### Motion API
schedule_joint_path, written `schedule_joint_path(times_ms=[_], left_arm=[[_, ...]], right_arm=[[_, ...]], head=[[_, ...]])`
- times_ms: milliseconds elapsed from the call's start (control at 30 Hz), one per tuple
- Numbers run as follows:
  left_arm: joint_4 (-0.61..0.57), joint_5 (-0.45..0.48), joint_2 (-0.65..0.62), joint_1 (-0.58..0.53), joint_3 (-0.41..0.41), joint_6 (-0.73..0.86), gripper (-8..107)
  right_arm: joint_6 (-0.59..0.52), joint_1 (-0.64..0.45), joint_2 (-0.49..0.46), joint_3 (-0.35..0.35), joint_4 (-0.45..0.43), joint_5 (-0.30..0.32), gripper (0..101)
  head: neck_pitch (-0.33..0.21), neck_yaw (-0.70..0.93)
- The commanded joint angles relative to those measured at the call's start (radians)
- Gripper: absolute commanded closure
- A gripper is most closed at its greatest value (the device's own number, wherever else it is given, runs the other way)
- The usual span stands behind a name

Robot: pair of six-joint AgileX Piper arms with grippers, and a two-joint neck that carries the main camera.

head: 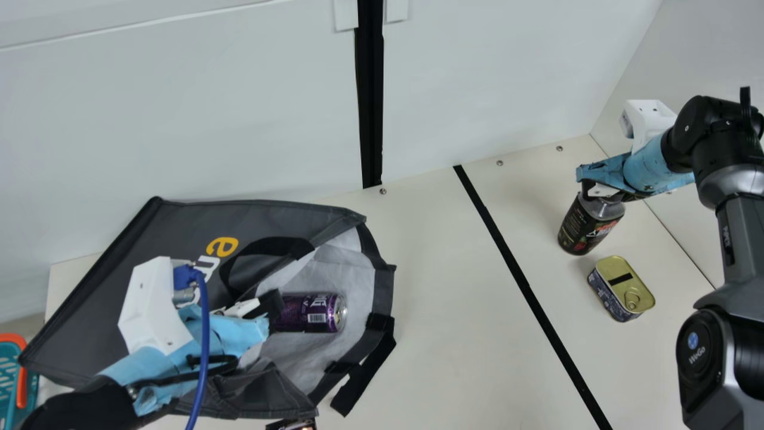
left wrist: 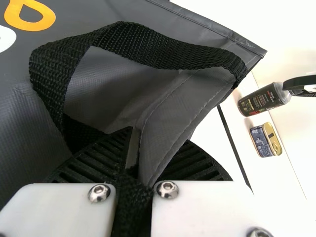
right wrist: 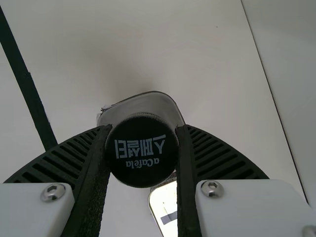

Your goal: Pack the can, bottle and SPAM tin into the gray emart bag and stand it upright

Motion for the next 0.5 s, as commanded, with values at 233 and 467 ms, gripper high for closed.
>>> schedule_joint_path(times_ms=[233,467], left_arm=[[0.000,0.000,0.000,0.000,0.000,0.000,107],[0.000,0.000,0.000,0.000,0.000,0.000,107]], right_arm=[[-0.035,0.008,-0.021,0.001,0.033,-0.006,101],[-0.066,0.025,-0.045,0.002,0.051,-0.009,101]], head=[[-0.023,-0.002],[-0.023,-0.002]])
